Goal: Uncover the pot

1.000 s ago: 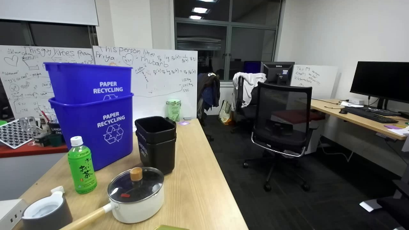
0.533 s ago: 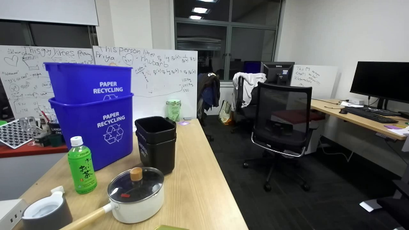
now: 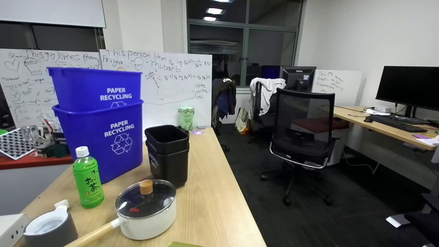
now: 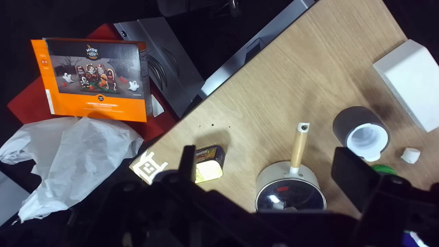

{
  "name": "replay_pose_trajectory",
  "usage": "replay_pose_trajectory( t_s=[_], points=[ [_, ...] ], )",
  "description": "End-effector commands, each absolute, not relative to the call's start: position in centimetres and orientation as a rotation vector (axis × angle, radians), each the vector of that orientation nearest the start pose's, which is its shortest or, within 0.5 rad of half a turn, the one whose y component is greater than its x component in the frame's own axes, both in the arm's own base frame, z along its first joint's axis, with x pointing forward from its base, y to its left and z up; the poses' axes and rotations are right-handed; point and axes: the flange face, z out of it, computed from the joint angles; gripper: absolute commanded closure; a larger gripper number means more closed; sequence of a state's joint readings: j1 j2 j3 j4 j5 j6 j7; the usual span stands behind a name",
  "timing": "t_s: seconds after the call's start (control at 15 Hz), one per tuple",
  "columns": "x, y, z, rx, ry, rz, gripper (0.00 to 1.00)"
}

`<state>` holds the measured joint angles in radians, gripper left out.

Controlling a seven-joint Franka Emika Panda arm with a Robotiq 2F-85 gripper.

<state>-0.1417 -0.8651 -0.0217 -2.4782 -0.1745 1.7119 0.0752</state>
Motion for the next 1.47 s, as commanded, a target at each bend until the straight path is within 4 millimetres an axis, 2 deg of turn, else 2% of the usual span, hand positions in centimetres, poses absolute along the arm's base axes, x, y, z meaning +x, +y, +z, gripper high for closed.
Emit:
replay_pose_trajectory(
  t_s=[0.0,0.27,0.47,0.73,0.8,0.93,1.4],
  points=[
    [29.2,-6.6,57.1,-3.28,0.355,-0.151,0.0],
    [30.7,-6.7,55.4,-3.305,0.251,-0.281,0.0],
    [32.9,-6.1,52.9,-3.299,0.212,-0.365,0.0],
    [36.2,-4.7,49.2,-3.266,0.14,-0.394,0.0],
    [35.1,-5.0,50.1,-3.277,0.164,-0.38,0.0],
    [36.2,-4.6,49.0,-3.275,0.14,-0.375,0.0],
    [36.1,-4.6,49.3,-3.273,0.14,-0.388,0.0]
  ],
)
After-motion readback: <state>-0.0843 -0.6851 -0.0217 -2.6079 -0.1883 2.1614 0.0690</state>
